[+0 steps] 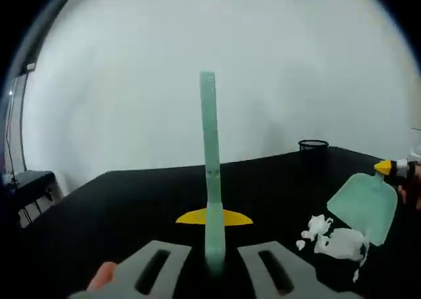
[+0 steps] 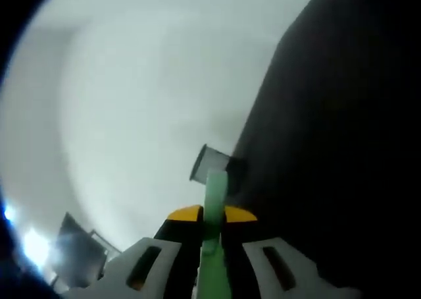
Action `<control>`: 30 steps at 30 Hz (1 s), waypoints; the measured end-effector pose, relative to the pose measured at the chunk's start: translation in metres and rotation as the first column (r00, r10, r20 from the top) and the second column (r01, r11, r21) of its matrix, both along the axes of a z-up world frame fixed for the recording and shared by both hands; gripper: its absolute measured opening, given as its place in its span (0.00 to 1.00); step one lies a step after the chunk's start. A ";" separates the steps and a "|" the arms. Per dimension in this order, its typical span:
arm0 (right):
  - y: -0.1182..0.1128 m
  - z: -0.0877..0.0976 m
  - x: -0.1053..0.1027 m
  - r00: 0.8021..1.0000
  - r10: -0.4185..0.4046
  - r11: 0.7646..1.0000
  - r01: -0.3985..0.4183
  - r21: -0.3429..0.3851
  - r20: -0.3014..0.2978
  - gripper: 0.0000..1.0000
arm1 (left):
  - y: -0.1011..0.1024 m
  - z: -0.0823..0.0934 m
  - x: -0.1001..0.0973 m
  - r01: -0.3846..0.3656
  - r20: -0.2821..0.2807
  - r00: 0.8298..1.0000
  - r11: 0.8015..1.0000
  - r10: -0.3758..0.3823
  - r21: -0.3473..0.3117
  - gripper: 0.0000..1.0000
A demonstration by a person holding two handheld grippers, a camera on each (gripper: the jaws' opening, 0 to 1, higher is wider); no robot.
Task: Pick up the broom and sweep the trash on the tabletop into the dustpan.
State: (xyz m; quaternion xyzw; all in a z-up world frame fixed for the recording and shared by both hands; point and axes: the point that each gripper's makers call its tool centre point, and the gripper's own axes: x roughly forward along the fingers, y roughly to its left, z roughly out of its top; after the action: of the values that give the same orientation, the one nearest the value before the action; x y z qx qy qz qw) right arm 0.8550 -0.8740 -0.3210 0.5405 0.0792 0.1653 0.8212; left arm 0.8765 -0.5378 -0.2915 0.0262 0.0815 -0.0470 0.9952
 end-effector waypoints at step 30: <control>0.003 -0.016 0.004 0.995 -0.068 0.980 0.054 -0.189 -0.072 0.15 | -0.203 0.007 -0.039 0.294 0.026 0.953 0.944 -0.301 0.151 0.00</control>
State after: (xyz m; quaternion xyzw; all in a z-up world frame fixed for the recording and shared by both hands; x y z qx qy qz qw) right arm 0.8588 -0.8713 -0.3371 0.4691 0.1098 0.1108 0.8692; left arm 0.8373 -0.7405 -0.2844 0.1116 0.0558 -0.1898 0.9739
